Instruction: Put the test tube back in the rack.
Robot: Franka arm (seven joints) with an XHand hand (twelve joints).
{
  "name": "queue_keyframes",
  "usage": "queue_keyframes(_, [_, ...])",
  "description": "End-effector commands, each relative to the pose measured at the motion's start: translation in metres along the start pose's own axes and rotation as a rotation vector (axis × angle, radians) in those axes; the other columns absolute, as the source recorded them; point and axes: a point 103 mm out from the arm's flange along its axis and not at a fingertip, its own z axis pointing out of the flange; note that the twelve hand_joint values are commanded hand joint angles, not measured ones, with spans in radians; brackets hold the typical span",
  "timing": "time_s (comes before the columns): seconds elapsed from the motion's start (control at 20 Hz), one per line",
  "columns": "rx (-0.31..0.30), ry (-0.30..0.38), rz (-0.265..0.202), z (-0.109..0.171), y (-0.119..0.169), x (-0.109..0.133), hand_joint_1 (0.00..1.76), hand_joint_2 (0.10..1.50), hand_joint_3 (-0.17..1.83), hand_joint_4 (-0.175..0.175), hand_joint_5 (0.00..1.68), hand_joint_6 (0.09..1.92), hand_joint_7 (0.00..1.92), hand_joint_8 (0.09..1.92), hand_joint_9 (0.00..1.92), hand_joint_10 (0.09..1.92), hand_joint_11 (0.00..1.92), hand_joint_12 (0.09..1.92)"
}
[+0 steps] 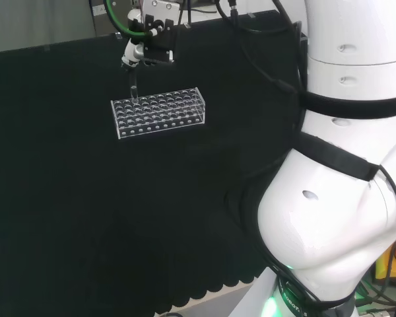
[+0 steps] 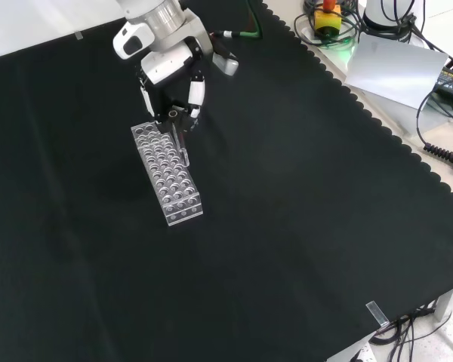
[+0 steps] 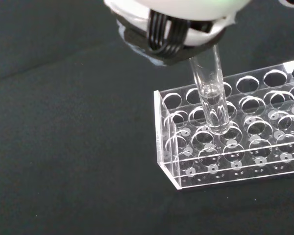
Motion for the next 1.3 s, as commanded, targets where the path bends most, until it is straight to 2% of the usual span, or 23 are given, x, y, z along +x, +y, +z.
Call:
queue_keyframes(0.05, [0.006,0.024,0.014,0.006,0.012,-0.008,1.32,0.82,0.34,-0.175,1.37,0.09,1.35,0.70,1.61,0.61,1.31,0.85])
queue_keyframes(0.5, [0.024,0.030,0.027,0.013,0.026,-0.017,1.32,0.82,0.34,-0.175,1.37,0.09,1.36,0.69,1.61,0.61,1.31,0.85])
queue_keyframes(1.3, [0.040,0.020,0.024,0.025,0.023,-0.024,1.32,0.82,0.34,-0.175,1.38,0.09,1.36,0.69,1.61,0.61,1.31,0.85])
